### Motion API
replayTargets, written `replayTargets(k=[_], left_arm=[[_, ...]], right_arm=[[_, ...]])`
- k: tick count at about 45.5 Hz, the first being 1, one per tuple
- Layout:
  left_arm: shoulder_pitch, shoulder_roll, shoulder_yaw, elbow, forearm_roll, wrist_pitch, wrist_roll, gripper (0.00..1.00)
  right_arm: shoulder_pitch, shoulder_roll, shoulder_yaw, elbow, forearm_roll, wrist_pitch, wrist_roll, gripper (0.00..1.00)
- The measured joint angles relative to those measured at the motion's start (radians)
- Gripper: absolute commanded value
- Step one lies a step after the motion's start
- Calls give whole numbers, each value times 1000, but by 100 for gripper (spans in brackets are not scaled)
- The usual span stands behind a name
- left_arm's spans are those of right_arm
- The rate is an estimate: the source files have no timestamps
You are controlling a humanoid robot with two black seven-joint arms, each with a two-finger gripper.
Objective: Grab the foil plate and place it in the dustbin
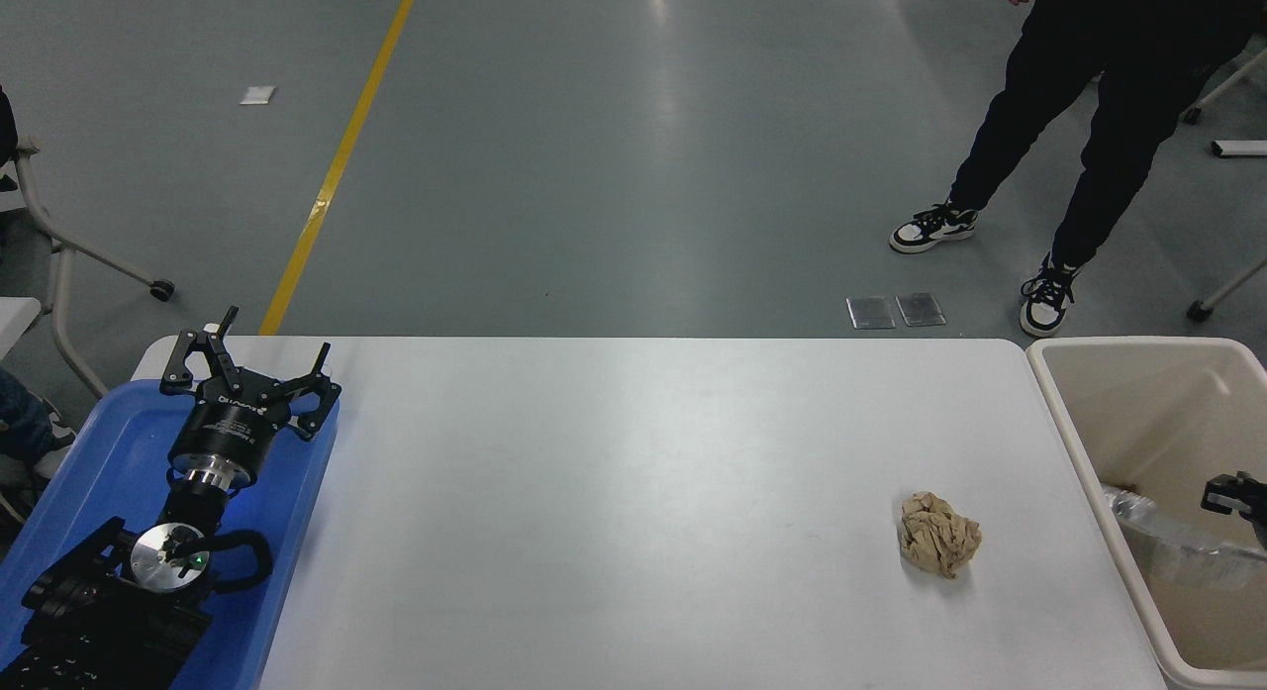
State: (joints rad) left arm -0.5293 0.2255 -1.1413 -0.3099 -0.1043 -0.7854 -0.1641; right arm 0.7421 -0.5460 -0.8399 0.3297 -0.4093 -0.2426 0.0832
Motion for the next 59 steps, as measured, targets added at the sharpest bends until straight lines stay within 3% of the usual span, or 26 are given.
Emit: replayTargets(k=[12,26,38,59], left_arm=[[-1,0,1,0,0,0,1,99],[-1,0,1,0,0,0,3,99],[-1,0,2,0,0,0,3,99],[0,0,2,0,0,0,1,99]], right_arm=[[274,-72,-125,293,-72,29,2,100],[778,-103,-290,786,-53,206,-2,100],[1124,-2,-346,1024,115,516,-4,100],[1371,251,-365,1149,297,788,-3,100]])
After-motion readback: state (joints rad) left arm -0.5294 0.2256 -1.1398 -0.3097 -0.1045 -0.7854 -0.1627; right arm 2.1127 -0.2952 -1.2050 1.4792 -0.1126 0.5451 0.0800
